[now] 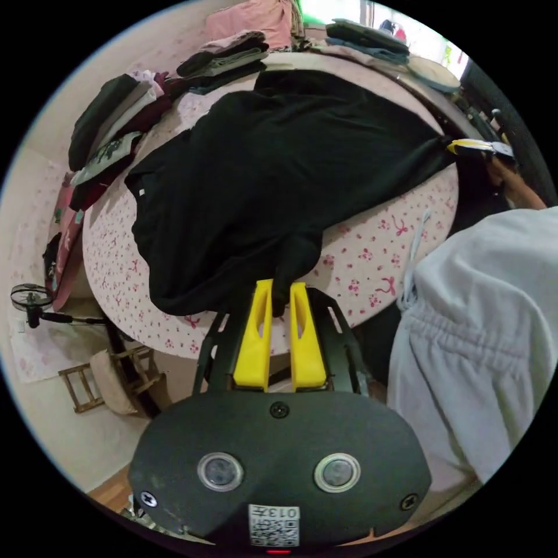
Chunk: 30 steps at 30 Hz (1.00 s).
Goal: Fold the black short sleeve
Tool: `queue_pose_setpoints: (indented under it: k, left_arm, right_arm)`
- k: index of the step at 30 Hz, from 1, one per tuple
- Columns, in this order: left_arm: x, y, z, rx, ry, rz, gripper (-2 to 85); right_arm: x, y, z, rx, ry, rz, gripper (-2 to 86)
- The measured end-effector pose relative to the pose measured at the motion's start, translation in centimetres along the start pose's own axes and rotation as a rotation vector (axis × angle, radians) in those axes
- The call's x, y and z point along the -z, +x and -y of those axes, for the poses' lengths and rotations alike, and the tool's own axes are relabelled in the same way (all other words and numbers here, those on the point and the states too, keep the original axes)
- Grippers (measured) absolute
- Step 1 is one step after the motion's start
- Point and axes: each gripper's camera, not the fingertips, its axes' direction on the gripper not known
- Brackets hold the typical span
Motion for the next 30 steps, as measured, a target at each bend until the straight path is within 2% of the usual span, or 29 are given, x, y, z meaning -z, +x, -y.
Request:
queue_pose_setpoints:
  k: [6, 8, 11, 13, 15, 18, 20, 23, 25, 28, 30]
  left_arm:
    - [6.2, -6.4, -4.0, 0.143, 0.334, -0.39, 3.5]
    - [5.3, -6.6, -4.8, 0.169, 0.314, -0.44, 2.4]
    - [0.5, -5.5, -5.8, 0.187, 0.063, -0.438, 0.6]
    - [-2.8, -6.0, -7.6, 0.29, -0.066, -0.485, 0.2]
    - [-2.4, -6.7, -8.3, 0.359, 0.003, -0.509, 0.3]
    - [0.6, -7.9, -6.7, 0.392, 0.152, -0.425, 1.0]
    - [2.3, -8.1, -4.2, 0.344, 0.215, -0.352, 2.2]
    - [2.9, -7.7, 1.3, 0.233, 0.222, -0.291, 9.5]
    - [1.5, -6.6, 5.7, 0.05, 0.124, -0.374, 11.8]
    - [-1.0, -4.9, 8.9, -0.149, -0.061, -0.302, 11.1]
    - [-2.2, -5.0, 9.6, -0.187, -0.12, -0.287, 9.0]
  right_arm:
    - [6.0, 3.5, 0.4, 0.007, 0.232, 0.193, 1.3]
    - [6.3, 4.8, 0.2, 0.002, 0.224, 0.286, 1.1]
    - [3.8, 5.4, 0.2, -0.02, 0.067, 0.192, 1.0]
    - [2.1, 5.8, 0.2, -0.046, -0.022, 0.16, 0.9]
    - [1.4, 6.0, 0.2, -0.077, -0.061, 0.138, 0.8]
    - [2.5, 5.7, 1.0, -0.087, -0.008, 0.053, 1.2]
    - [3.3, 5.0, 2.3, -0.069, 0.04, -0.037, 1.7]
    - [2.8, 2.7, 4.8, 0.072, 0.039, -0.031, 1.8]
    - [2.2, 1.1, 6.2, 0.136, 0.03, -0.002, 1.7]
    - [0.9, -1.1, 8.2, 0.216, 0.004, 0.025, 1.3]
    - [0.0, -1.8, 9.1, 0.237, -0.014, 0.024, 0.9]
